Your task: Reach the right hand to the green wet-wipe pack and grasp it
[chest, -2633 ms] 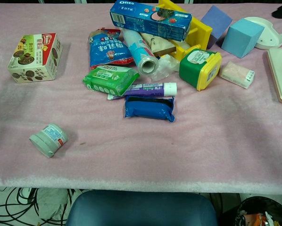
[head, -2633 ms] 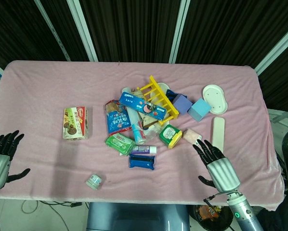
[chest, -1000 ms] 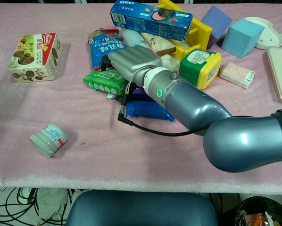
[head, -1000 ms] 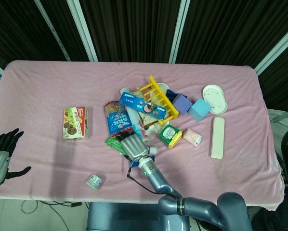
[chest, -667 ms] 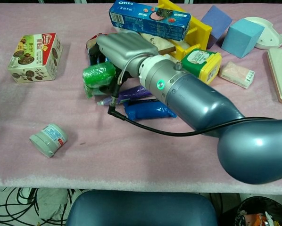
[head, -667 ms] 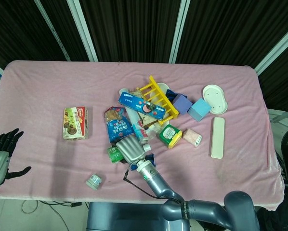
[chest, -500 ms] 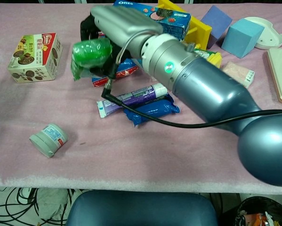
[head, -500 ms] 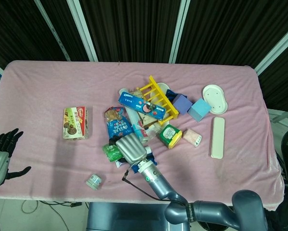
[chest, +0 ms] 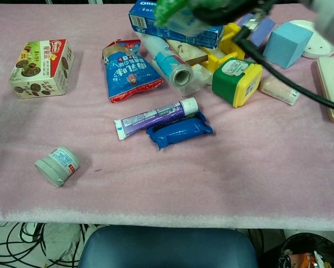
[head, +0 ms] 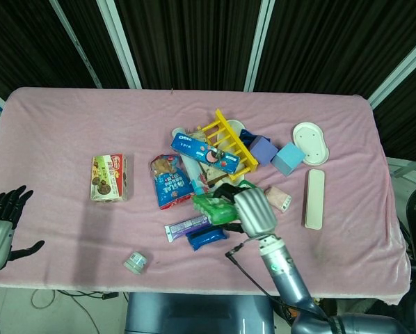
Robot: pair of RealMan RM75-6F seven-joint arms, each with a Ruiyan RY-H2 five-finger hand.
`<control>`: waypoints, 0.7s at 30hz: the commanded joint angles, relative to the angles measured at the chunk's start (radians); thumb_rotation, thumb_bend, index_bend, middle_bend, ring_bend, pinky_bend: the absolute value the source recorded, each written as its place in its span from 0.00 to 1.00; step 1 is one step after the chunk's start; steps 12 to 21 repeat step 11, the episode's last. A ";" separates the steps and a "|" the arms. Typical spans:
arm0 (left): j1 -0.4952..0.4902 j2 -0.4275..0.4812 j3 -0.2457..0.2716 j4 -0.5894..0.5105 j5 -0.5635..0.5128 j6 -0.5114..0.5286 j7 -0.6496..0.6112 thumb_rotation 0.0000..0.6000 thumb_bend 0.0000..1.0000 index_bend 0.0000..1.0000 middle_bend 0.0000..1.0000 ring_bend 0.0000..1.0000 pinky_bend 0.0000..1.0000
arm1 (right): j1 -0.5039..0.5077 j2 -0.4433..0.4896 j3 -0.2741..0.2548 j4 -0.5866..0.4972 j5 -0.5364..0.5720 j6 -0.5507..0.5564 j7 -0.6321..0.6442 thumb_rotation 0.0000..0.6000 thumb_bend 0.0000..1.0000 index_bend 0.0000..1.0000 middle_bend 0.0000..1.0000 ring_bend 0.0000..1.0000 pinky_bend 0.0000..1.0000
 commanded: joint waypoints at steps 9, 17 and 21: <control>0.005 -0.005 0.003 0.000 0.009 0.011 0.017 1.00 0.00 0.00 0.00 0.00 0.00 | -0.212 0.259 -0.271 -0.099 -0.221 0.134 0.256 1.00 0.56 0.75 0.67 0.65 0.73; 0.005 -0.005 0.005 0.000 0.012 0.011 0.019 1.00 0.00 0.00 0.00 0.00 0.00 | -0.219 0.271 -0.279 -0.096 -0.237 0.140 0.283 1.00 0.56 0.75 0.67 0.65 0.73; 0.005 -0.005 0.005 0.000 0.012 0.011 0.019 1.00 0.00 0.00 0.00 0.00 0.00 | -0.219 0.271 -0.279 -0.096 -0.237 0.140 0.283 1.00 0.56 0.75 0.67 0.65 0.73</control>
